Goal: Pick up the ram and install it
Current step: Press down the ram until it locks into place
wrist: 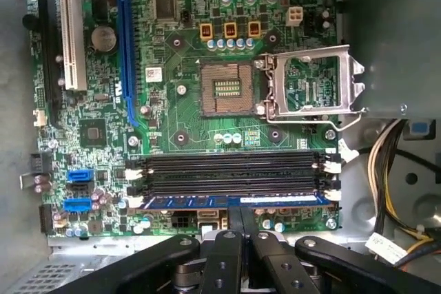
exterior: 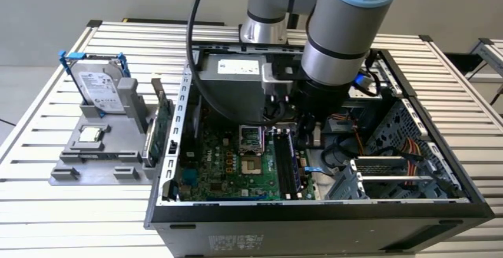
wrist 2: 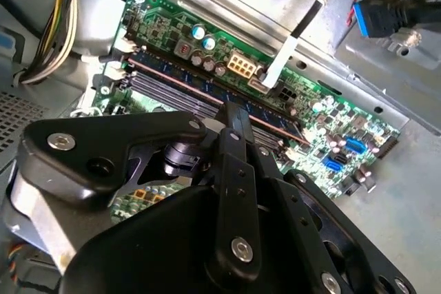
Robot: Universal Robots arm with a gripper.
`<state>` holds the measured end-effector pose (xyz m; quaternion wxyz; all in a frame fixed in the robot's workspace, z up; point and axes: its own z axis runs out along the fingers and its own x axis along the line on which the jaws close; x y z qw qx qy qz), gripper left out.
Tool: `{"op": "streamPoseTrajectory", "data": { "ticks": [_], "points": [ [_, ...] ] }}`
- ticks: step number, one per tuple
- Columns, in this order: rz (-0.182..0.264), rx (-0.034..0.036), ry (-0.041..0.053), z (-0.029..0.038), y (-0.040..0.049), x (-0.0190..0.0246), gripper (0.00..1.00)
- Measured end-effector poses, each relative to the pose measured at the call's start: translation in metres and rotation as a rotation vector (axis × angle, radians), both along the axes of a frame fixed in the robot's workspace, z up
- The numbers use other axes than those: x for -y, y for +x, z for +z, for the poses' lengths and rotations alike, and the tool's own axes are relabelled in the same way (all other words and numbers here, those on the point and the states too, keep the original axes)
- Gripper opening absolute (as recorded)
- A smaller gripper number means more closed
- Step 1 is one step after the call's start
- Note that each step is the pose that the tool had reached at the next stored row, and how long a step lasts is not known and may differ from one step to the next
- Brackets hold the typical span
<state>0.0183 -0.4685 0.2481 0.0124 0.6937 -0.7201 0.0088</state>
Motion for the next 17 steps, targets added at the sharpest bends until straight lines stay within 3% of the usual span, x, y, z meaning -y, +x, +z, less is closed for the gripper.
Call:
{"op": "streamPoseTrajectory", "data": {
  "ticks": [8,17],
  "points": [
    [0.007,0.0001,0.0001,-0.0005,0.0,-0.0002,0.0],
    [0.007,0.0001,-0.0004,-0.0155,-0.0002,-0.0007,0.0]
  ]
}}
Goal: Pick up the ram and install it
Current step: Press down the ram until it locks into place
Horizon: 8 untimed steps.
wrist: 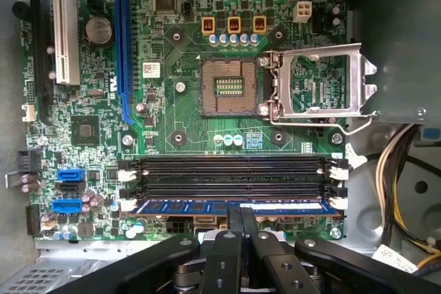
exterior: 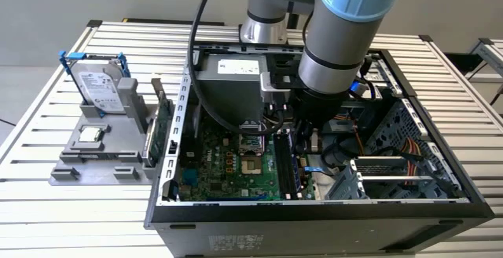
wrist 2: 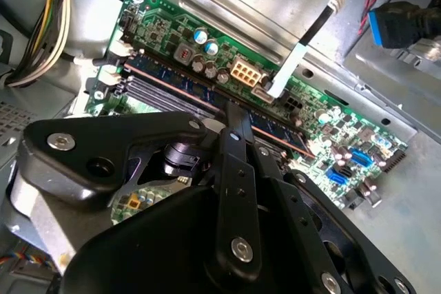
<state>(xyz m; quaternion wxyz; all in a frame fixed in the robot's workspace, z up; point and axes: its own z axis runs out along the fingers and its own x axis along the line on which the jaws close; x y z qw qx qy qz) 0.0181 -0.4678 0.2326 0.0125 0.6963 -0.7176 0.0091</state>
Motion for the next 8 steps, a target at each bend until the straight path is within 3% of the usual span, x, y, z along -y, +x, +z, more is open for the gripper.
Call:
{"op": "streamPoseTrajectory", "data": {
  "ticks": [8],
  "points": [
    [0.0,0.0001,0.0003,-0.0014,0.0,-0.0001,0.0]
  ]
}}
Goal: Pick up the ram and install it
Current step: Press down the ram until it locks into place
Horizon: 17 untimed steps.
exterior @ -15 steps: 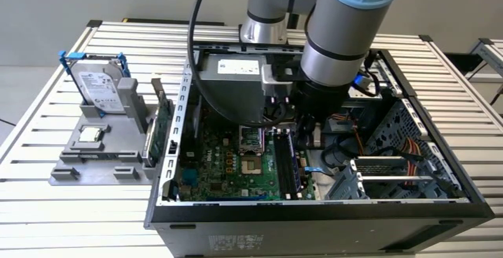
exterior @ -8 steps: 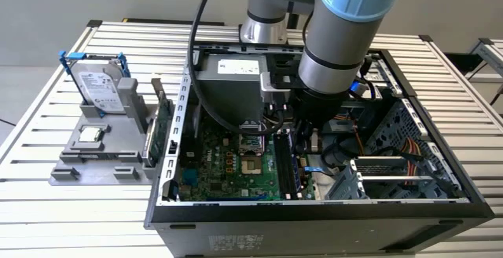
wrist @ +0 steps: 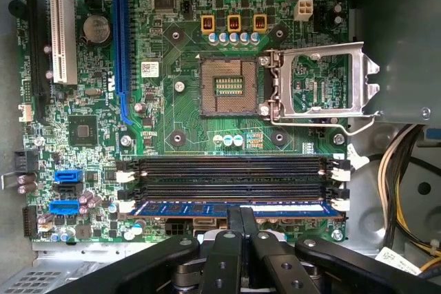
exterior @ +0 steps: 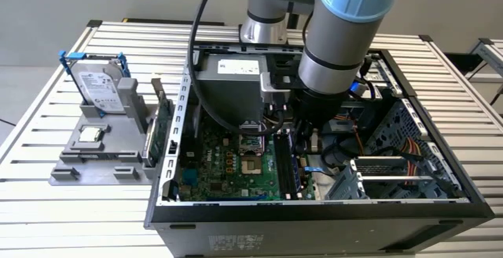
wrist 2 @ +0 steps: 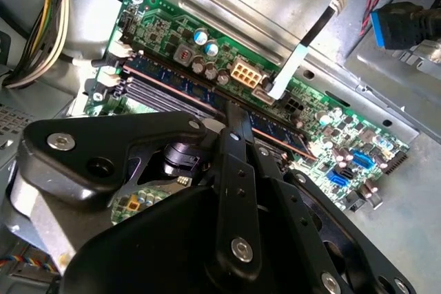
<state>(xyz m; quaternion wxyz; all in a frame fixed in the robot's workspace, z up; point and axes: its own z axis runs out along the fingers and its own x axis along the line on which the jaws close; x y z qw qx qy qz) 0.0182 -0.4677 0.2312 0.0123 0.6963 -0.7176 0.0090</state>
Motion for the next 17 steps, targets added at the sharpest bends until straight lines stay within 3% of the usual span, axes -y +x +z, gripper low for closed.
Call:
{"op": "streamPoseTrajectory", "data": {
  "ticks": [17],
  "points": [
    [0.0,0.0023,0.0002,-0.008,0.0,0.0001,0.0]
  ]
}}
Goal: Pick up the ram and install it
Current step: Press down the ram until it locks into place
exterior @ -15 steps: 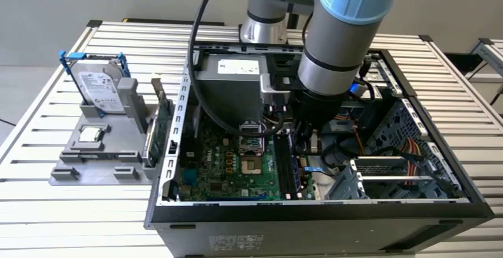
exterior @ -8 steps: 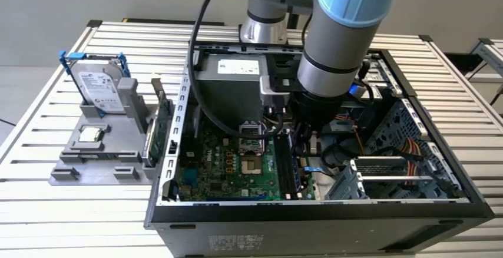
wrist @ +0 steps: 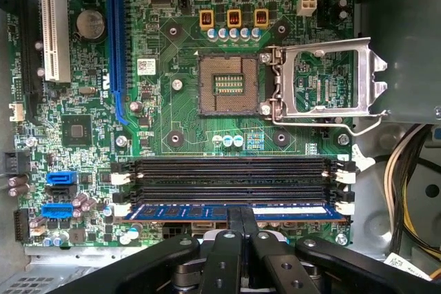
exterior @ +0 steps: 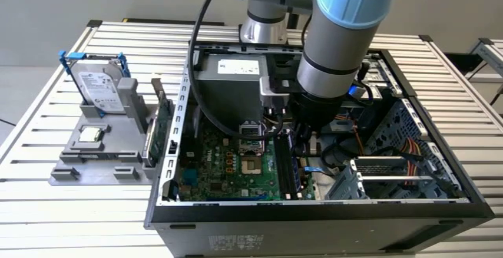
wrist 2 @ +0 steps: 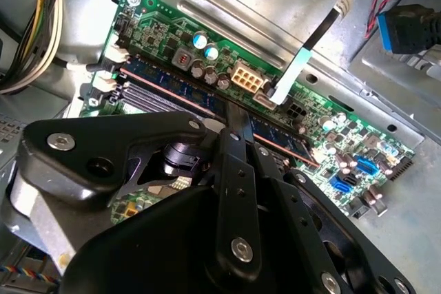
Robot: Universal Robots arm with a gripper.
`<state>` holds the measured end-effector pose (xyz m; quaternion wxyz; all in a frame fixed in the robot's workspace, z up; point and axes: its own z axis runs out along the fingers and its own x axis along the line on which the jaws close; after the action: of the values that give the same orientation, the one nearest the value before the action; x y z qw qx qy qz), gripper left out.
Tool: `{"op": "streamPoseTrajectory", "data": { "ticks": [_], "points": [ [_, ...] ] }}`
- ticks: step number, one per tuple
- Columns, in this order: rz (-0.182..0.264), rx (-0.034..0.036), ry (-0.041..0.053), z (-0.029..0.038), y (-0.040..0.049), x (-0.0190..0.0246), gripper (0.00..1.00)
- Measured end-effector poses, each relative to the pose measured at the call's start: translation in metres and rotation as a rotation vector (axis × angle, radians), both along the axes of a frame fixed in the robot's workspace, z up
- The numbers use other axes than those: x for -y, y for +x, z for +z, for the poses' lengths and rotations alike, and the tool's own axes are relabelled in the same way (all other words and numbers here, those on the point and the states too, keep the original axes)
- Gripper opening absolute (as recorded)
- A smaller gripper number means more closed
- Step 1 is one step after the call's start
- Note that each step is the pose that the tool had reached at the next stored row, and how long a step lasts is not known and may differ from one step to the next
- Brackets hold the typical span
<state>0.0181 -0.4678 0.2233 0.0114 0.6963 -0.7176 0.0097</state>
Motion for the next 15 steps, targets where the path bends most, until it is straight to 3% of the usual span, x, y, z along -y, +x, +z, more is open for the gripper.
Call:
{"op": "streamPoseTrajectory", "data": {
  "ticks": [15],
  "points": [
    [0.0,-0.0001,-0.0002,-0.005,0.0,0.0002,0.0]
  ]
}}
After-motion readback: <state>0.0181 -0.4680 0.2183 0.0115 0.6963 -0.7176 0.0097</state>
